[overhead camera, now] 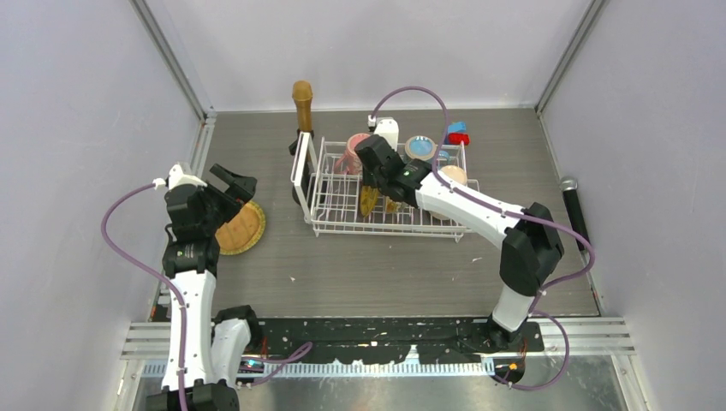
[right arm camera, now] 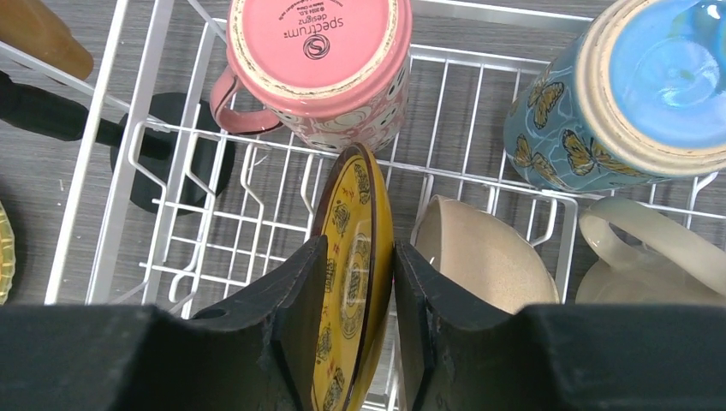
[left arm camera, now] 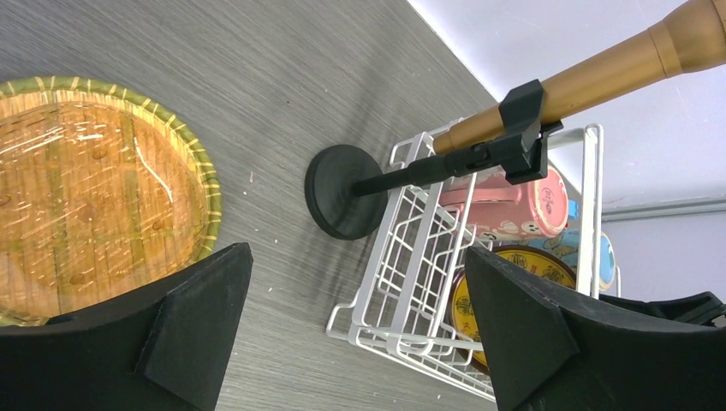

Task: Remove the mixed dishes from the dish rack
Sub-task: Pick up the plate from the dish rack.

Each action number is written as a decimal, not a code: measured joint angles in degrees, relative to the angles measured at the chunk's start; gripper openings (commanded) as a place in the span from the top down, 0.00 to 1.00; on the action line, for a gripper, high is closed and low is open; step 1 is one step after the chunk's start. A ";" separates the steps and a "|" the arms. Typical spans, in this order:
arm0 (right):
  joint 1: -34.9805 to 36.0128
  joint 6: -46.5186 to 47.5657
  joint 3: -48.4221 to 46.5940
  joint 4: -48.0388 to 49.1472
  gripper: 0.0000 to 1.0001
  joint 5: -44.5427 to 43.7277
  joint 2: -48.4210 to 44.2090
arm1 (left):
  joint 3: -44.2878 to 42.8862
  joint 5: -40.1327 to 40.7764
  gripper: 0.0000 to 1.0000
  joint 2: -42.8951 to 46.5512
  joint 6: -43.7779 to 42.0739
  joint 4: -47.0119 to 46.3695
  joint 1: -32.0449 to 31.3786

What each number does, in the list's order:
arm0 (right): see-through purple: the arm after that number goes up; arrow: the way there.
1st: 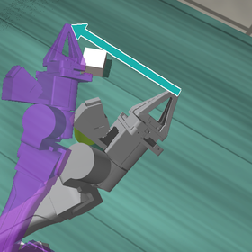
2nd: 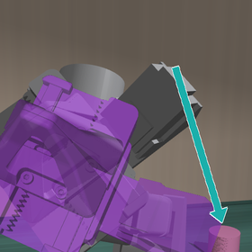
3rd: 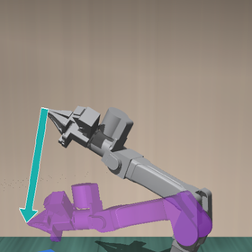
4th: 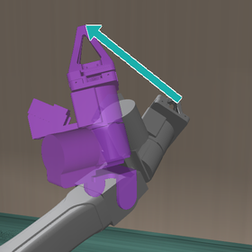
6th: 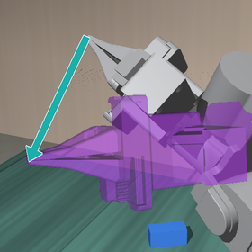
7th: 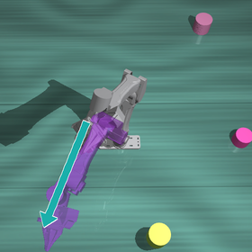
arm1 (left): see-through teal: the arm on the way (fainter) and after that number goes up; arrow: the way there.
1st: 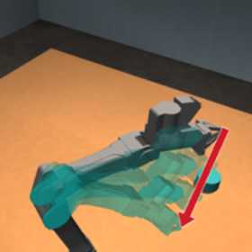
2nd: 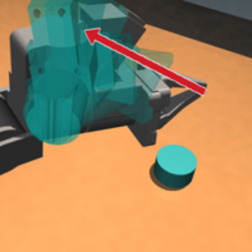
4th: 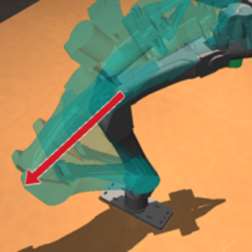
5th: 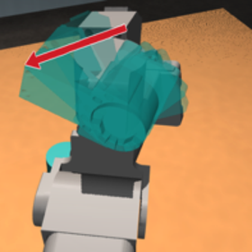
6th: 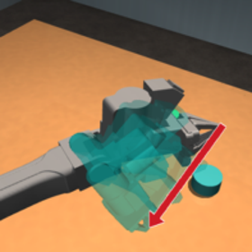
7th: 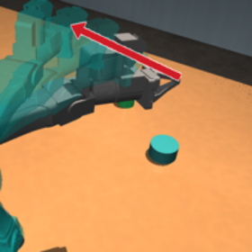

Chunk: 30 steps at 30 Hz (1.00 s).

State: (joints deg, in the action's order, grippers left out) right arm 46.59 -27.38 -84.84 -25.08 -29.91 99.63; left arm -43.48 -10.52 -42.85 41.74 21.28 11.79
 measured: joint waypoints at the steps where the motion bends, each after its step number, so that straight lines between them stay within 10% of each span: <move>1: -0.02 -0.02 -0.15 -0.20 0.63 0.00 0.24 | 0.00 0.00 0.00 -0.02 0.02 0.00 0.00; 13: -0.37 -1.05 -2.19 -2.16 0.89 -2.03 1.73 | 0.00 0.02 0.00 -0.02 0.26 -0.02 0.00; 30: -0.42 -0.04 4.70 2.49 1.00 -2.95 -8.74 | 0.07 -4.13 0.00 -0.07 0.11 -1.22 0.00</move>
State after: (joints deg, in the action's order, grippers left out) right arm 46.17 -27.42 -80.14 -22.59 -32.86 90.89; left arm -43.42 -14.66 -42.92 41.85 20.05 11.79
